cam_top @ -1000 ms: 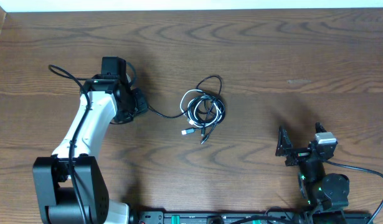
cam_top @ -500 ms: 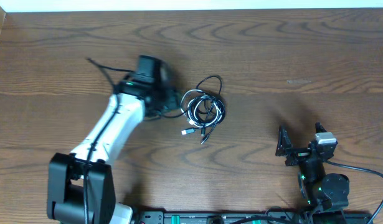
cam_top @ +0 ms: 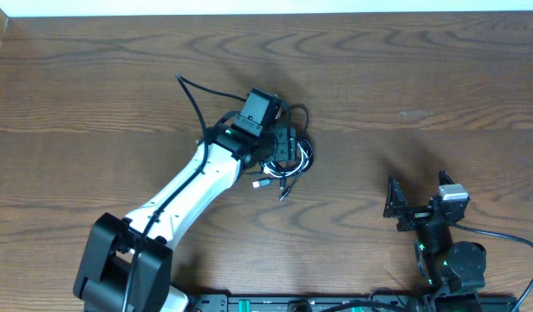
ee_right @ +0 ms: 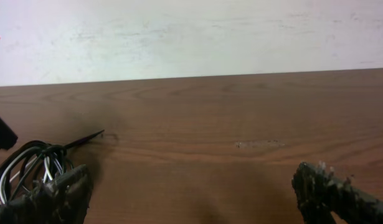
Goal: Untangle cables
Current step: 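Move the left gripper right and lower it onto the cable bundle, then move the right gripper left to the bundle's right side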
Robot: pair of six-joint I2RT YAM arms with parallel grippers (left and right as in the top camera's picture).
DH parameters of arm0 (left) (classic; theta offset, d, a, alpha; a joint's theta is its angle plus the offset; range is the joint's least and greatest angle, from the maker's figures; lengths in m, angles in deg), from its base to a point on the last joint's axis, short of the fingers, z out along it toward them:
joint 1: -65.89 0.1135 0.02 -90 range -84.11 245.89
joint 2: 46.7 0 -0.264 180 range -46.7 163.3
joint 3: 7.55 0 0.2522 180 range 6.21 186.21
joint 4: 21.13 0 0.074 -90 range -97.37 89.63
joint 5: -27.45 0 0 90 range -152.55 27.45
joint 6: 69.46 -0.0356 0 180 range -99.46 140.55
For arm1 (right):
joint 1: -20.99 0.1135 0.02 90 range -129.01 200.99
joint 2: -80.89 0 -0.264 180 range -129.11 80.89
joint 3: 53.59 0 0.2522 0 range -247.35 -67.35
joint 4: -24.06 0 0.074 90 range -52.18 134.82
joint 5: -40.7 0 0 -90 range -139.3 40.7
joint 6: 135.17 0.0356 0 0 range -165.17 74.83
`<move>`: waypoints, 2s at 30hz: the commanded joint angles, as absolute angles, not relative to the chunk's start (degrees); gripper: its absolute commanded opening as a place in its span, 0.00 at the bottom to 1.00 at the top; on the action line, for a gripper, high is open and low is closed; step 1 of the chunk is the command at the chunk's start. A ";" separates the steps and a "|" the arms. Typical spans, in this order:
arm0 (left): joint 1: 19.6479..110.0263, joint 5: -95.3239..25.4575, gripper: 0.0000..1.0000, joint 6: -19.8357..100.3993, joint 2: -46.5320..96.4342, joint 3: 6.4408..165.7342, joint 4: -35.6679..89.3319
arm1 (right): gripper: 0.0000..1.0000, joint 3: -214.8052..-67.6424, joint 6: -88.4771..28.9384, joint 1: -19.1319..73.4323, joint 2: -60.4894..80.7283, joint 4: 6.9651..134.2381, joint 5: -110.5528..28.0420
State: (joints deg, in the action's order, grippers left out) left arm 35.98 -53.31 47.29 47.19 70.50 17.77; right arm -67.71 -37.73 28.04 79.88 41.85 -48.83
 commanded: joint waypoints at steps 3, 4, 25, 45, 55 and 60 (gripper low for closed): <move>35.80 -62.39 0.73 39.79 47.74 70.18 17.40 | 0.99 -67.66 -37.33 28.23 79.77 42.09 -48.92; 35.80 -62.39 0.73 36.75 47.74 70.18 17.86 | 0.99 -67.66 -37.33 28.25 79.77 42.09 -48.92; 35.80 -56.16 0.74 15.59 54.62 70.18 16.88 | 0.99 -67.66 -37.33 28.23 79.77 42.07 -48.94; 35.80 -55.41 0.08 11.24 55.30 70.20 16.92 | 0.99 -69.74 -16.22 28.19 78.54 44.01 -37.53; 35.80 -40.29 0.08 2.09 54.73 70.20 16.99 | 0.99 -92.65 -16.68 28.10 58.89 64.30 -37.18; 35.82 -35.83 0.08 0.82 53.97 70.20 17.64 | 0.99 -98.59 -15.85 28.10 46.41 65.78 -29.79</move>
